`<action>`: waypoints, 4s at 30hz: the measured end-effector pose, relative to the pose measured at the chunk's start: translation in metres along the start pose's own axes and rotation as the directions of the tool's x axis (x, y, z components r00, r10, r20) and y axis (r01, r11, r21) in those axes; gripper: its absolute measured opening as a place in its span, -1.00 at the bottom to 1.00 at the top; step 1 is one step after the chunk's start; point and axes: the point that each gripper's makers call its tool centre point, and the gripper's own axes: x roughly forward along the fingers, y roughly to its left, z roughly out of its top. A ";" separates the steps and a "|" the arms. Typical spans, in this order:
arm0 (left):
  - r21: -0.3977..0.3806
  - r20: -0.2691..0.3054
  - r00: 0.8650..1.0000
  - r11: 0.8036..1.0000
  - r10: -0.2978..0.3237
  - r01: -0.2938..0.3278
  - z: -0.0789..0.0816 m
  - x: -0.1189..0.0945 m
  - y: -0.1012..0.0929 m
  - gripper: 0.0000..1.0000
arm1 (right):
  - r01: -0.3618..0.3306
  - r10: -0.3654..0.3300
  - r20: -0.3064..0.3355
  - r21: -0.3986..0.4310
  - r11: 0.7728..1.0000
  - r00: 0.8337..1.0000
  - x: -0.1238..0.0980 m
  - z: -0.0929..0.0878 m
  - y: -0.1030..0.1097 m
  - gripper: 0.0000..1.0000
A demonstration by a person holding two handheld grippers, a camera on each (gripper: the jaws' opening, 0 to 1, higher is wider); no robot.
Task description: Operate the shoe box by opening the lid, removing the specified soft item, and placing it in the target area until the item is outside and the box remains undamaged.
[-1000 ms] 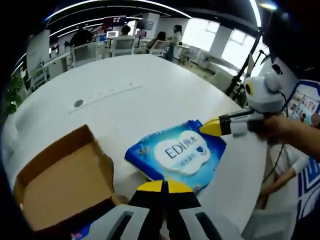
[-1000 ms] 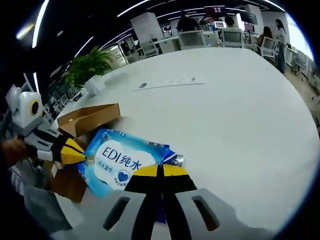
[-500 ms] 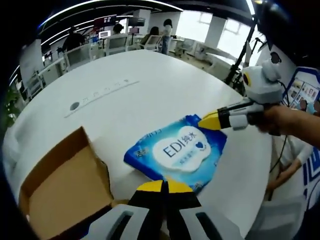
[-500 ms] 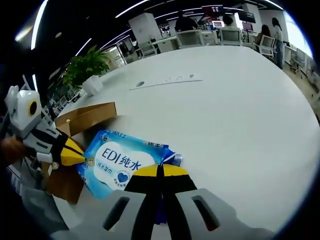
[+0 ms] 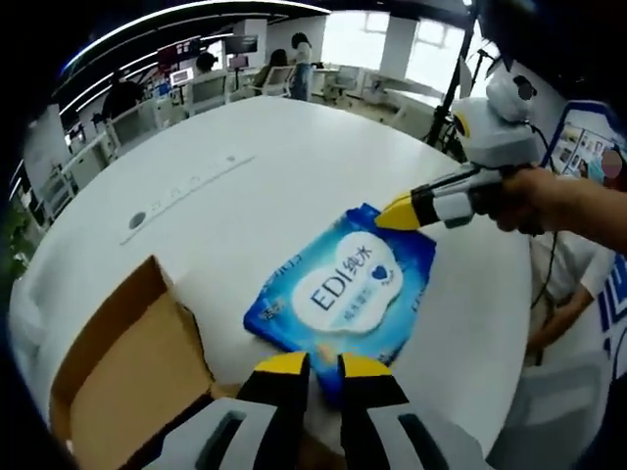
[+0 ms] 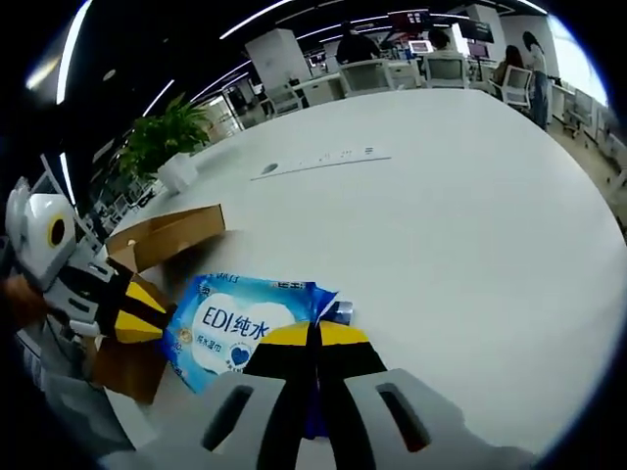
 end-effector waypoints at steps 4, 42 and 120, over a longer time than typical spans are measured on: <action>0.012 0.017 1.000 1.000 0.008 -0.008 0.003 -0.004 0.003 -0.70 | 0.009 -0.009 0.000 -0.006 1.000 1.000 0.003 0.000 -0.005 -1.00; -0.050 0.246 0.968 0.997 -0.044 0.058 -0.003 -0.093 0.001 -0.32 | 0.033 -0.038 -0.012 -0.258 0.966 0.999 -0.041 0.007 0.021 -0.49; 0.263 -0.022 0.988 0.952 -0.155 0.155 -0.114 -0.077 0.058 -0.86 | -0.435 0.238 -0.365 -0.729 0.528 0.900 0.020 -0.017 0.250 -0.46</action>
